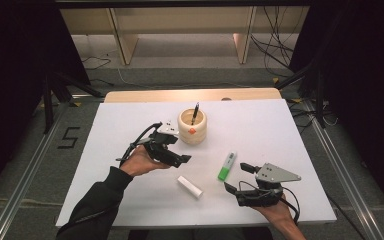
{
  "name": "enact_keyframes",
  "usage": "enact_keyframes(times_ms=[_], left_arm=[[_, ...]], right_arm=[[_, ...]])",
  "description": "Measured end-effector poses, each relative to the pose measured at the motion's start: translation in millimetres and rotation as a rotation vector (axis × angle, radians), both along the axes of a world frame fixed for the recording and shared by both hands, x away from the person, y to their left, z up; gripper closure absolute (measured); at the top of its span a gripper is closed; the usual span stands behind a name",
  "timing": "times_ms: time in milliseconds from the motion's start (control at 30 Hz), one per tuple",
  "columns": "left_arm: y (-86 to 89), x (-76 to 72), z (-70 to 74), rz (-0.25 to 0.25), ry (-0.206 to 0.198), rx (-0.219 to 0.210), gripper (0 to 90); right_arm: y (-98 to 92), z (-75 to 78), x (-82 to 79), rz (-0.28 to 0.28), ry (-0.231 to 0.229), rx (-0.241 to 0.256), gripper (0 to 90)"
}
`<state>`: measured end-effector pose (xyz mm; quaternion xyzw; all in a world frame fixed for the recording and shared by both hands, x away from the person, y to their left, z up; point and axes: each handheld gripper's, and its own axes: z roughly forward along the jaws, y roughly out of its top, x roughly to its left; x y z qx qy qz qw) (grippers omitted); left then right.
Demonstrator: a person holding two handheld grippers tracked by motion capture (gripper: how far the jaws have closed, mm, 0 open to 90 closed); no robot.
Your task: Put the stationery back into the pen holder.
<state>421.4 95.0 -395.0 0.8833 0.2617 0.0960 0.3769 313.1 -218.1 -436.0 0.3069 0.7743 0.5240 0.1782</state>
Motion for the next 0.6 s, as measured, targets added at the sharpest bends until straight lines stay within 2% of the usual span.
enact_keyframes(times_ms=[300, 467, 600], left_arm=[[-11.0, -9.7, -4.5, -0.062, 0.002, 0.068, 16.5], [-14.9, -12.2, -7.1, -0.074, 0.008, 0.074, 16.3], [-16.6, -14.9, -8.2, -0.113, 0.024, 0.099, 16.2]], right_arm=[[0.2, -0.2, -0.1, 0.002, 0.0, -0.001, 16.9], [0.2, -0.3, -0.1, 0.002, 0.0, -0.003, 16.9], [0.1, -0.2, 0.0, 0.002, 0.0, -0.002, 16.9]])
